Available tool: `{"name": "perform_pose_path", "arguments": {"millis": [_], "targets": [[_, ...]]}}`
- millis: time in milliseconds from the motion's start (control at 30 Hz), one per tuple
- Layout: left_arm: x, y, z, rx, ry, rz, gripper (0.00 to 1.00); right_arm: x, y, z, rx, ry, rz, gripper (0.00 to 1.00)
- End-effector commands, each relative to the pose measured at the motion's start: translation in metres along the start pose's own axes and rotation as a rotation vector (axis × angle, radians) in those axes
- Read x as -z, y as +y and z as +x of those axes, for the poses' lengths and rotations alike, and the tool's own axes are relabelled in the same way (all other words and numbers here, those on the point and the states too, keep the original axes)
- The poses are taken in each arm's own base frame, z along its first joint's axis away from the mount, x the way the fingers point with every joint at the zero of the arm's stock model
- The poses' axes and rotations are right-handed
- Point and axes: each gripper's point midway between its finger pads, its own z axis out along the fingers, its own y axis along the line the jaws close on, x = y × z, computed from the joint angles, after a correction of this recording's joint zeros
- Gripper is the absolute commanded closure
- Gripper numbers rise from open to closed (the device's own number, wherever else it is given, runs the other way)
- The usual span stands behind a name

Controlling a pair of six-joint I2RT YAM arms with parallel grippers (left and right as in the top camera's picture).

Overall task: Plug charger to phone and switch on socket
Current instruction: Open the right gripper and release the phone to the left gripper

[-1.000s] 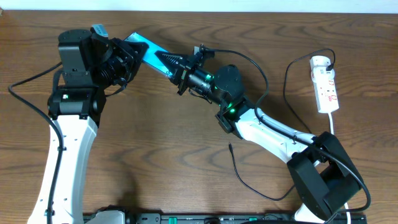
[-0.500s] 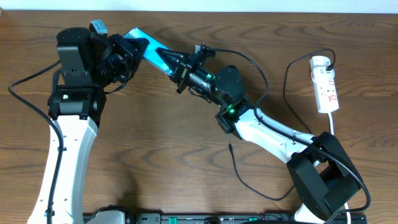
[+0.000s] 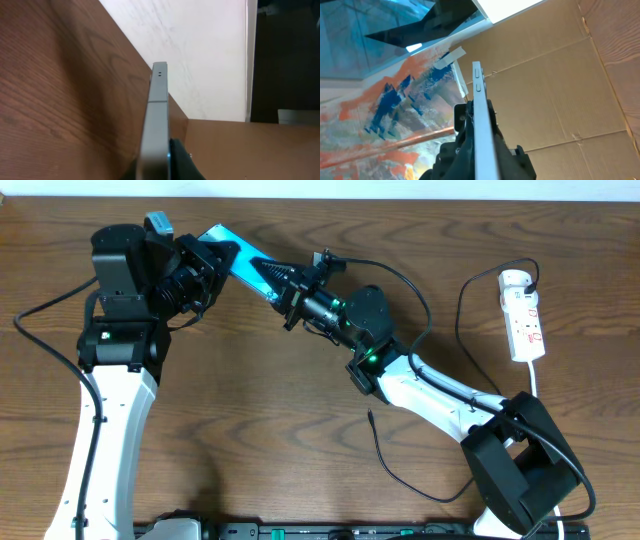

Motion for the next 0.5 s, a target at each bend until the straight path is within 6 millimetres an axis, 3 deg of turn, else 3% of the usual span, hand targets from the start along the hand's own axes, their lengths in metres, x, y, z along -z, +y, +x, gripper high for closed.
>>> {"name": "perform_pose_path", "arguments": {"millis": [0, 467], "targets": [[0.0031, -0.0056, -0.0057, -0.051, -0.028, 0.011, 0.93, -0.0039, 0.0006, 0.0191, 0.016, 0.061, 0.003, 0.87], [0.0030, -0.0054, -0.0056, -0.062, -0.027, 0.011, 0.93, -0.0037, 0.0014, 0.0173, 0.017, 0.055, 0.000, 0.66]]}}
